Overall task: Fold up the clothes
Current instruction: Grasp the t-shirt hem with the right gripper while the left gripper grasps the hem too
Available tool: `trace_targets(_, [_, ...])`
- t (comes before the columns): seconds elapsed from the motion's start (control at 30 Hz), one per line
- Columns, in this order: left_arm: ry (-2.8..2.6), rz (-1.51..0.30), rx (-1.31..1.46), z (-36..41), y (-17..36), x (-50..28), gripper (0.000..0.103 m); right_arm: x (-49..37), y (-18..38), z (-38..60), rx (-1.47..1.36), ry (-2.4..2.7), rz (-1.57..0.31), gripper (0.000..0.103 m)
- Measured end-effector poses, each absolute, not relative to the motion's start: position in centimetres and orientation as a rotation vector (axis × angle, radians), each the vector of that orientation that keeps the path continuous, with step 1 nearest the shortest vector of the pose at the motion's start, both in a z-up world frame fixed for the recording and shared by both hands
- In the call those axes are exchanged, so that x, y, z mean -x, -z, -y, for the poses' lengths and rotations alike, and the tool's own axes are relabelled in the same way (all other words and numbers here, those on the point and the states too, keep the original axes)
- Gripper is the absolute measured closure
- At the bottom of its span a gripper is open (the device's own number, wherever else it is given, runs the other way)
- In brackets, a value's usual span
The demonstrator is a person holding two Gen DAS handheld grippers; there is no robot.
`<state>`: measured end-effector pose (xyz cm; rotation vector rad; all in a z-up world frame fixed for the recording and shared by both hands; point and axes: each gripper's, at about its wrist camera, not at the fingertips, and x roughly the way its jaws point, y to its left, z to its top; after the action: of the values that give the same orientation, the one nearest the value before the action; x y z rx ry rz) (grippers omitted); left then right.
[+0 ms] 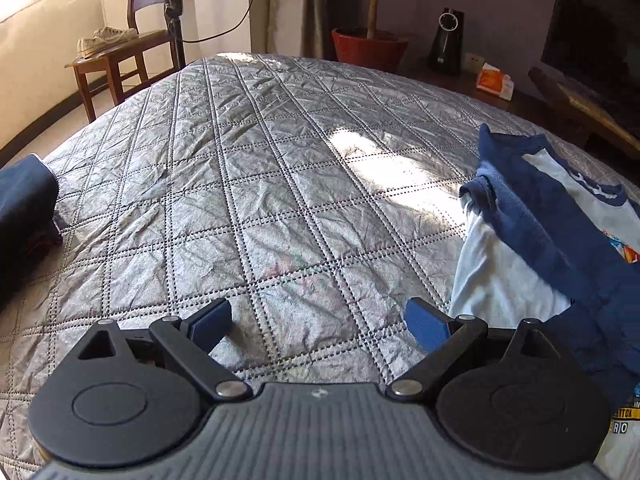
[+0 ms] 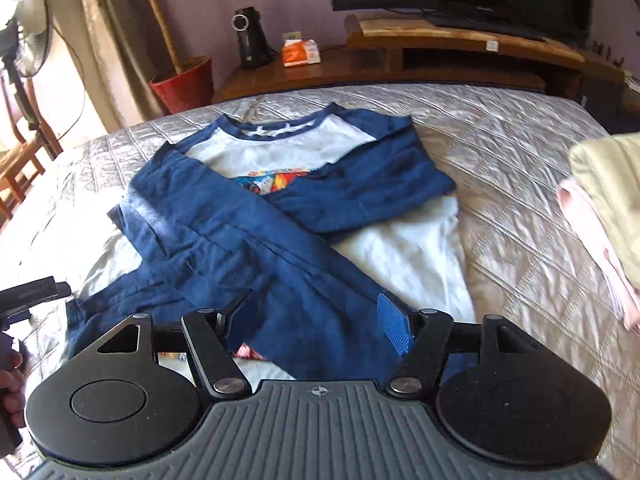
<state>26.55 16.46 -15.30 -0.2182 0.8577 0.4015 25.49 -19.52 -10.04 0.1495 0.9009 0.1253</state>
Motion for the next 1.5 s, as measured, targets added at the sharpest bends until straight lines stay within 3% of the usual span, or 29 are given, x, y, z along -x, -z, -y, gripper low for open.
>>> trace_targets(0.23, [-0.181,-0.920,0.143,-14.7,14.1,-20.1,0.007,-16.2,9.3,25.5,-0.263,-0.059,-0.932,0.031])
trace_targets(0.67, [0.106,-0.808,-0.164,-8.5,12.8,-11.5,0.005,-13.6,9.9,29.4,-0.301,-0.078,-0.942,0.029])
trace_targets(0.9, [0.157,-0.904,0.005,-9.8,14.7,-11.3,0.010,-13.8,11.2,29.9,-0.336,-0.117,-1.014,0.027])
trace_targets(1.13, [0.075,-0.911,0.275,-13.4,14.8,-11.6,0.008,-14.1,11.7,30.3,-0.380,-0.132,-1.044,0.025])
trace_targets(1.37, [-0.022,-0.879,0.389,-15.3,14.9,-12.0,0.007,-15.0,13.3,29.8,-0.359,-0.146,-1.141,0.025])
trace_targets(1.5, [-0.017,-0.886,0.359,-14.8,15.1,-12.2,0.001,-14.9,13.6,29.9,-0.350,-0.151,-1.148,0.025])
